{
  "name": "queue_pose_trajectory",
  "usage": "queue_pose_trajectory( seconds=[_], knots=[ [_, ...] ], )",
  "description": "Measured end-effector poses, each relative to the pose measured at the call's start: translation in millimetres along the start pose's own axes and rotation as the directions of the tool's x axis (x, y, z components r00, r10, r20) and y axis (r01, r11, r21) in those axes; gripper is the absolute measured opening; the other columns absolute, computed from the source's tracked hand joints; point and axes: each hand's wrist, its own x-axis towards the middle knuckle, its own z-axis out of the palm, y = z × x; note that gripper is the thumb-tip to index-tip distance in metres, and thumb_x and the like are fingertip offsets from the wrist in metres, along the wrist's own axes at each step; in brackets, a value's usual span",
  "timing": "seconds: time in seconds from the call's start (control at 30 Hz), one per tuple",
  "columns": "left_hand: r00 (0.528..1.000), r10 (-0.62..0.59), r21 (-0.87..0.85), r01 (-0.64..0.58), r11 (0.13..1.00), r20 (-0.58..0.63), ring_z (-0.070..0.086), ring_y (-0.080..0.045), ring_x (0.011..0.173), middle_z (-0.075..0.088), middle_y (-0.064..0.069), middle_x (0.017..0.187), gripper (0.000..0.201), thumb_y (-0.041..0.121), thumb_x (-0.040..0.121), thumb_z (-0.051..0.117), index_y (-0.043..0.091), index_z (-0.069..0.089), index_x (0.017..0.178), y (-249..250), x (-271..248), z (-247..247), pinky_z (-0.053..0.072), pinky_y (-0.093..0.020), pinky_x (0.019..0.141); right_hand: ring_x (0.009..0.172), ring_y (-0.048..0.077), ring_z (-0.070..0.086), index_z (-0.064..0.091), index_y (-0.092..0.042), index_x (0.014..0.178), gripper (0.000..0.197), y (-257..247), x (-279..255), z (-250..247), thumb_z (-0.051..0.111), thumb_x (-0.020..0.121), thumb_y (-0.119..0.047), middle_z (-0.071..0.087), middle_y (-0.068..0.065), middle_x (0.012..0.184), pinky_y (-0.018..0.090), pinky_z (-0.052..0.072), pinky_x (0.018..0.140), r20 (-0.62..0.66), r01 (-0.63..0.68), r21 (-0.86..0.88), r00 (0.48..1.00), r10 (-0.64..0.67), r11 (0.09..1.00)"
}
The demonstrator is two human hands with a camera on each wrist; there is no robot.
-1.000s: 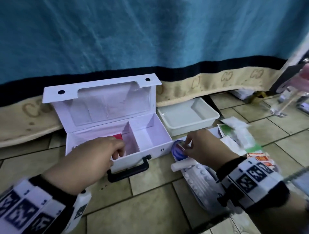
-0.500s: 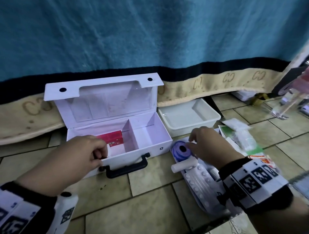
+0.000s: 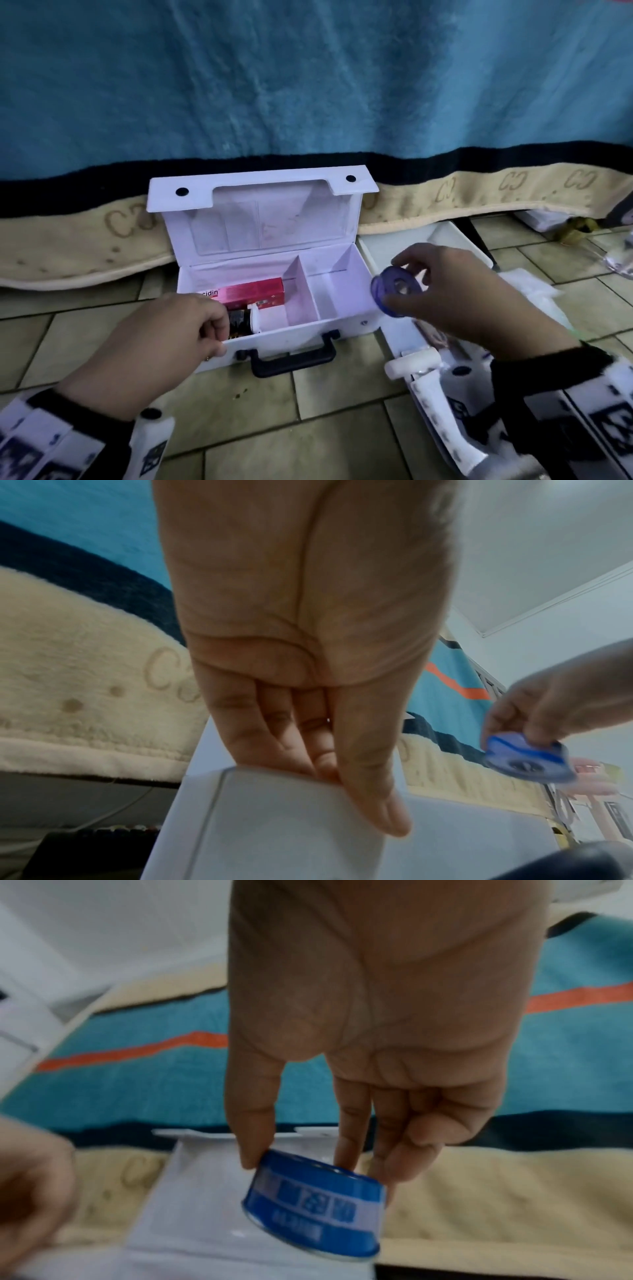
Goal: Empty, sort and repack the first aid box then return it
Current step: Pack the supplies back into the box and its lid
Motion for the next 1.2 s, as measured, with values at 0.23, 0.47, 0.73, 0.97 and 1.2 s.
queue_pose_trajectory(
  seconds=[0.23, 0.47, 0.73, 0.97, 1.2],
  knots=[
    [1.0, -0.025, 0.013, 0.025, 1.0, -0.011, 0.059, 0.005, 0.065, 0.064, 0.023, 0.067, 0.02, 0.033, 0.069, 0.079, 0.037, 0.062, 0.059, -2, -2, -1, 0.046, -0.018, 0.061, 0.103, 0.021, 0.055, 0.059, -0.019, 0.113, 0.038, -67, 27, 68, 0.065, 0.078, -0.03, 0.059, 0.004, 0.112, 0.027, 0.045, 0.084, 0.089, 0.265, -0.03, 0.961, -0.262, 0.964],
    [1.0, -0.003, 0.008, 0.003, 1.0, -0.029, 0.058, 0.004, 0.067, 0.063, 0.019, 0.069, 0.022, 0.035, 0.071, 0.077, 0.036, 0.058, 0.059, -2, -3, 1, 0.039, -0.012, 0.059, 0.105, 0.024, 0.05, 0.059, -0.013, 0.11, 0.032, -73, 43, 98, 0.061, 0.08, -0.02, 0.056, 0.008, 0.11, 0.028, 0.044, 0.082, 0.125, 0.355, -0.092, 0.931, -0.343, 0.93],
    [0.999, -0.025, 0.013, 0.026, 1.0, -0.039, 0.057, 0.004, 0.068, 0.064, 0.018, 0.068, 0.023, 0.035, 0.072, 0.075, 0.036, 0.057, 0.057, 2, -4, 0, 0.038, -0.012, 0.059, 0.099, 0.026, 0.059, 0.067, -0.006, 0.098, 0.019, -65, 48, 110, 0.051, 0.087, -0.006, 0.063, 0.011, 0.103, 0.027, 0.046, 0.075, 0.247, 0.408, -0.203, 0.901, -0.357, 0.89],
    [0.998, -0.043, 0.031, 0.044, 0.999, -0.048, 0.056, 0.005, 0.067, 0.063, 0.019, 0.068, 0.023, 0.035, 0.073, 0.074, 0.037, 0.057, 0.058, 2, -4, 2, 0.033, -0.01, 0.057, 0.105, 0.012, 0.057, 0.067, -0.019, 0.108, 0.024, -50, 41, 80, 0.058, 0.087, -0.01, 0.061, -0.003, 0.115, 0.014, 0.036, 0.08, 0.148, 0.284, 0.088, 0.944, -0.295, 0.955],
    [0.996, -0.062, 0.053, 0.065, 0.997, -0.057, 0.056, 0.003, 0.068, 0.063, 0.019, 0.068, 0.016, 0.033, 0.073, 0.073, 0.032, 0.059, 0.065, 6, -6, 2, 0.042, -0.016, 0.062, 0.075, 0.021, 0.062, 0.066, -0.016, 0.066, 0.017, 29, 34, 4, 0.071, 0.078, -0.028, 0.07, 0.005, 0.079, 0.024, 0.043, 0.059, 0.008, -0.147, -0.235, 0.988, 0.153, 0.961]
  ],
)
